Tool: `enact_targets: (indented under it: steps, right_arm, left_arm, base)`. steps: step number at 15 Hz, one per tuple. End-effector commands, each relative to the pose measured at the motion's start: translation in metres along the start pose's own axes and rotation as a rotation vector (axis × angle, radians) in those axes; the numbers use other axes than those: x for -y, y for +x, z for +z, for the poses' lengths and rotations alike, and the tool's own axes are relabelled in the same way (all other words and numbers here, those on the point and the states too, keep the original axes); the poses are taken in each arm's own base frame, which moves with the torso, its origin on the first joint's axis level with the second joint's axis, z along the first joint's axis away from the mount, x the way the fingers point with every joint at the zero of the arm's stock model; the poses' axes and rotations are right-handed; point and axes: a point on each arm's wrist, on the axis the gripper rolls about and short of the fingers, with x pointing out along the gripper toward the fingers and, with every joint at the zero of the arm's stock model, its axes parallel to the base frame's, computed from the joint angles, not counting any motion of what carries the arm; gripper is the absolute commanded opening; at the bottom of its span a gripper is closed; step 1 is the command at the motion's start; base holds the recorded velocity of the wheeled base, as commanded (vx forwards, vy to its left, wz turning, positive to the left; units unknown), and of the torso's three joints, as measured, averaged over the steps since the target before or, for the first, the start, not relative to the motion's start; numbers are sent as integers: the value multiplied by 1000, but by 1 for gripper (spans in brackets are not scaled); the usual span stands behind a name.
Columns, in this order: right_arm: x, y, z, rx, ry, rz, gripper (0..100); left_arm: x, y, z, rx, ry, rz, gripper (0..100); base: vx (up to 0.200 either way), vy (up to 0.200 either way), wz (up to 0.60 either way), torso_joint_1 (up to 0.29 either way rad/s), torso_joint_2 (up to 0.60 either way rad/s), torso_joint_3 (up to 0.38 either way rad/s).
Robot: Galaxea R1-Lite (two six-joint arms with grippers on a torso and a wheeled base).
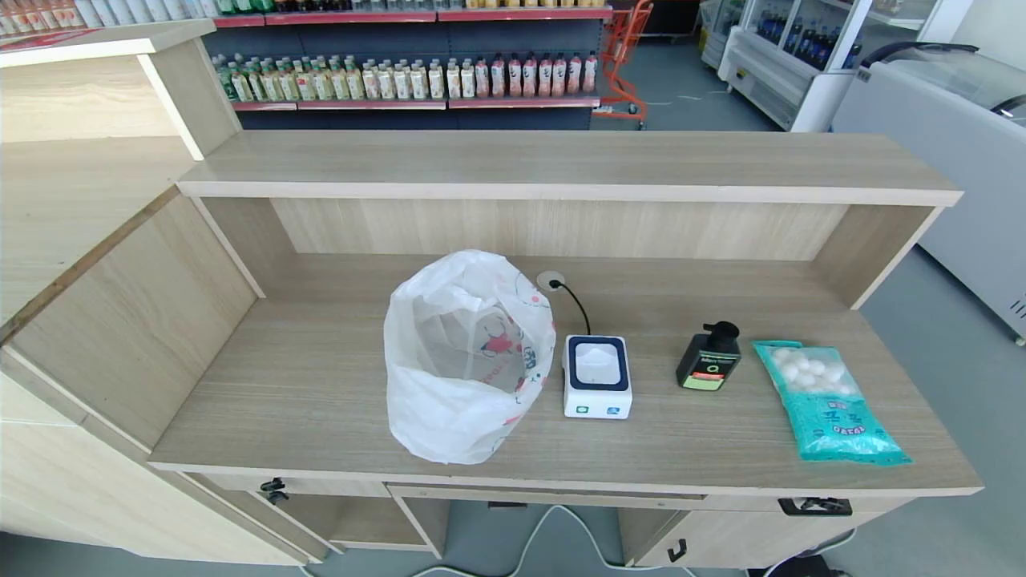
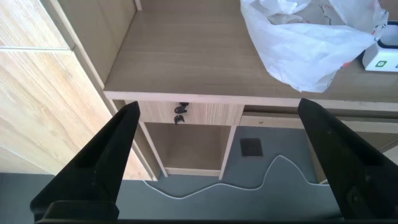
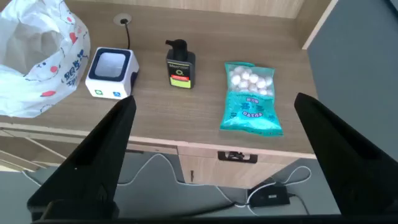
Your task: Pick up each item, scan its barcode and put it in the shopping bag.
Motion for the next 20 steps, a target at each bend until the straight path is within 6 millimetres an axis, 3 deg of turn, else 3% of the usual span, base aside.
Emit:
enact_targets:
  steps: [1, 3, 4, 7, 11, 13, 16, 20]
  right_arm:
    - [5, 102, 31, -76, 18, 22, 100]
    - [18, 142, 21, -46, -18, 43, 100]
    - [24, 150, 11, -66, -78, 58, 100]
    - [42, 150, -22, -165, -181, 136, 100]
    - [49, 146, -34, -214, -154, 106, 100]
    - [62, 144, -41, -256, -139, 51, 100]
    - [69, 155, -57, -314, -120, 82, 100]
    - [86, 191, -67, -306, -137, 127, 100]
  left_arm:
    - [0, 0, 0, 0, 0, 1, 100]
    - [0, 0, 0, 0, 0, 1, 100]
    - [0, 0, 0, 0, 0, 1, 100]
    - [0, 0, 0, 0, 0, 1, 100]
    - [0, 0, 0, 0, -1, -1, 100]
    - [0, 0, 0, 0, -1, 1, 100]
    - [0, 0, 0, 0, 0, 1, 100]
    - [0, 0, 0, 0, -1, 1, 100]
  base:
    - [0, 0, 0, 0, 0, 0]
    - [0, 0, 0, 0, 0, 0]
    - [0, 0, 0, 0, 0, 0]
    - [0, 0, 0, 0, 0, 0]
    - [0, 0, 0, 0, 0, 0]
    - [0, 0, 0, 0, 0, 0]
    - [0, 0, 0, 0, 0, 0]
    - [0, 0, 0, 0, 0, 0]
